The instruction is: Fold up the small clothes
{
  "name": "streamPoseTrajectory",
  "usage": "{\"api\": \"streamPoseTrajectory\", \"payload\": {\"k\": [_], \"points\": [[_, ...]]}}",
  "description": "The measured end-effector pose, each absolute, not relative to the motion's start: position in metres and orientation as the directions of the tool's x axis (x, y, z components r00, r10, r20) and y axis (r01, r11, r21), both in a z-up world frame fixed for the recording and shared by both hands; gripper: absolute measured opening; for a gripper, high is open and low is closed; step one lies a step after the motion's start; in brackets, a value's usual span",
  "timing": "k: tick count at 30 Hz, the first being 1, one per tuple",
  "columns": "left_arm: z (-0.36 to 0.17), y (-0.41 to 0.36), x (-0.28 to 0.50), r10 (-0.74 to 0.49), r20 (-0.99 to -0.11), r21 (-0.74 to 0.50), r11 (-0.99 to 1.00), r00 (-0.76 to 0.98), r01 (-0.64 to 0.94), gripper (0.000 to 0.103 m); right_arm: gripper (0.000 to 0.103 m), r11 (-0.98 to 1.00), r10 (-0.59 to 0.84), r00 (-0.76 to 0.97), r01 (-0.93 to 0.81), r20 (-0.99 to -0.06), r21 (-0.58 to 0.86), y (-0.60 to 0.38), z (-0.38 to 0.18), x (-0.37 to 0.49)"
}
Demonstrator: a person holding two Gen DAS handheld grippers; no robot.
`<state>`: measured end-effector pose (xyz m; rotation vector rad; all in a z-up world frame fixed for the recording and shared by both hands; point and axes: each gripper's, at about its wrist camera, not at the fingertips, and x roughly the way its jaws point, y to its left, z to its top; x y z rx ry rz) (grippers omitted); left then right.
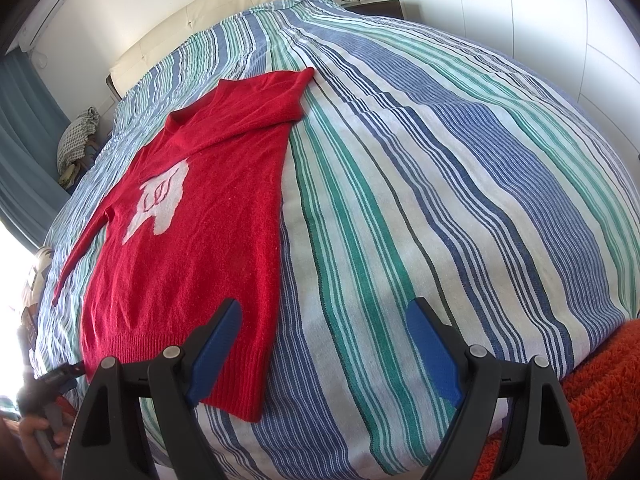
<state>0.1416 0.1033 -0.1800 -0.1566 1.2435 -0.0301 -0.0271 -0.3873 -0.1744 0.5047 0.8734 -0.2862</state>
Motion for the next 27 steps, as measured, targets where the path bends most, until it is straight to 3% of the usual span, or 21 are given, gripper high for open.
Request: {"api": "streamPoseTrajectory", "payload": {"k": [4, 8, 10, 13, 15, 18, 21, 24, 27], "points": [[-0.125, 0.163, 0.148, -0.335, -0.799, -0.467, 0.869, 0.500, -0.164, 0.102, 0.084, 0.843, -0.041, 0.618, 0.443, -0.785, 0.305, -0.387, -0.173, -0.030], [-0.095, 0.237, 0.211, -0.419, -0.683, -0.647, 0.727, 0.599, -0.229, 0.102, 0.084, 0.846, -0.033, 0.611, 0.439, -0.791, 0.303, -0.386, -0.175, -0.027], [-0.099, 0.278, 0.249, -0.354, -0.693, -0.643, 0.698, 0.628, -0.316, 0.102, 0.084, 0.846, -0.030, 0.614, 0.436, -0.789, 0.307, -0.386, -0.175, -0.026], [-0.125, 0.318, 0.297, -0.197, -0.814, -0.497, 0.723, 0.546, -0.480, 0.101, 0.084, 0.846, -0.032, 0.614, 0.437, -0.789, 0.306, -0.385, -0.175, -0.026], [-0.146, 0.327, 0.319, -0.177, -0.861, -0.441, 0.726, 0.476, -0.528, 0.098, 0.084, 0.846, -0.034, 0.608, 0.441, -0.793, 0.301, -0.384, -0.177, -0.025], [-0.167, 0.330, 0.344, -0.137, -0.908, -0.358, 0.746, 0.396, -0.562, 0.071, 0.084, 0.849, -0.037, 0.596, 0.443, -0.802, 0.290, -0.383, -0.179, -0.023], [-0.160, 0.320, 0.350, -0.096, -0.900, -0.335, 0.776, 0.425, -0.534, 0.006, 0.084, 0.852, -0.041, 0.591, 0.442, -0.806, 0.281, -0.381, -0.180, -0.021], [-0.124, 0.293, 0.350, -0.020, -0.875, -0.287, 0.826, 0.483, -0.486, 0.004, 0.084, 0.852, -0.031, 0.598, 0.435, -0.801, 0.292, -0.381, -0.181, -0.020], [-0.061, 0.225, 0.351, 0.014, -0.823, -0.188, 0.937, 0.568, -0.295, 0.003, 0.084, 0.850, -0.019, 0.606, 0.428, -0.795, 0.306, -0.382, -0.180, -0.021]]}}
